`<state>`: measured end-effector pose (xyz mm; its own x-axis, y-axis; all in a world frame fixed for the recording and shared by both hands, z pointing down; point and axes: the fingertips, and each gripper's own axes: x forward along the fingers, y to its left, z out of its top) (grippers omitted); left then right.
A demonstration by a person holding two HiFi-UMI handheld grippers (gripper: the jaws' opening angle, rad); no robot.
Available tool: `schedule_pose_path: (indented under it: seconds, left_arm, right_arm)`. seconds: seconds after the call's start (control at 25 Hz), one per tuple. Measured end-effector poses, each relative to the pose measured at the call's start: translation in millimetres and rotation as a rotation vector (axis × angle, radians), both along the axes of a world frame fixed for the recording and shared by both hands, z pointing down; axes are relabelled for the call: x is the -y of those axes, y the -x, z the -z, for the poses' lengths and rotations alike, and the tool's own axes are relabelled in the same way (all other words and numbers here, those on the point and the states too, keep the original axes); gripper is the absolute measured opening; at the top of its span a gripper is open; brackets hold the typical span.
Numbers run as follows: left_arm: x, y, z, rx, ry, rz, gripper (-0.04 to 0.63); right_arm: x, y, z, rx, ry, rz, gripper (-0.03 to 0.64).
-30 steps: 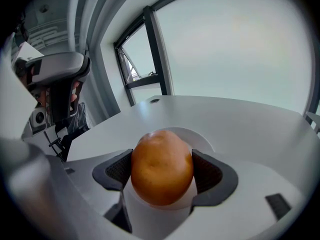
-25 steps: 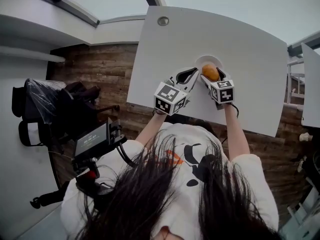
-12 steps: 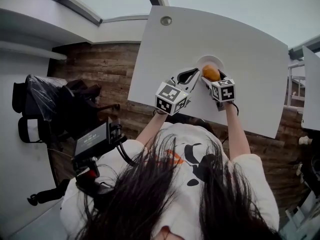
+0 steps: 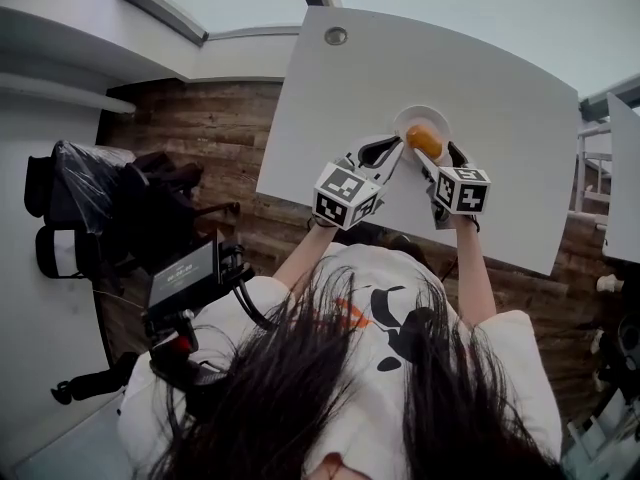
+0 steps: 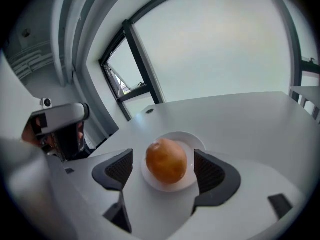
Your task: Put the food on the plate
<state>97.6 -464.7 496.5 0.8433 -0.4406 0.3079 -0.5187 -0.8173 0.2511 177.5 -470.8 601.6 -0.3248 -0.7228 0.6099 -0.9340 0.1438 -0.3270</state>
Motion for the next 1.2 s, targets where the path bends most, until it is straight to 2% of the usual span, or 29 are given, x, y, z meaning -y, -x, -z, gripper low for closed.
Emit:
schedule_pose_path:
  seconds: [0.2,0.4,0.48,0.6,0.64,0.8,1.2]
  left_arm:
    - [0,0,6,-0.006,0.001,0.010,0.005]
    - [6,5,15,-0.027,0.000,0.031,0.006]
    - [-1,3,19,-0.031,-0.006,0.039,0.006]
    - [-36,-11,29,-0.034,-0.031,0.046,0.005]
    - [-46,-16,31,-0.034,-0.038,0.049,0.006]
    - [-67,-22,37,-0.038,-0.051,0.073,0.006]
    - [-134,-14,27,-0.038,-0.019,0.200,0.006]
  right_arm:
    - [-9,1,36,0.082,-0.089,-0.054,0.373]
    - [-10,12,60,0.074,-0.121,-0.051,0.371]
    - [-17,13,71,0.076,-0.140,-0.055,0.281]
    - [-50,6,91,0.091,-0.191,-0.046,0.277]
    - [-58,3,96,0.092,-0.207,-0.042,0.229]
    - [-77,2,112,0.112,-0.245,-0.025,0.161]
    - [-137,9,124,0.183,-0.268,0.081,0.156]
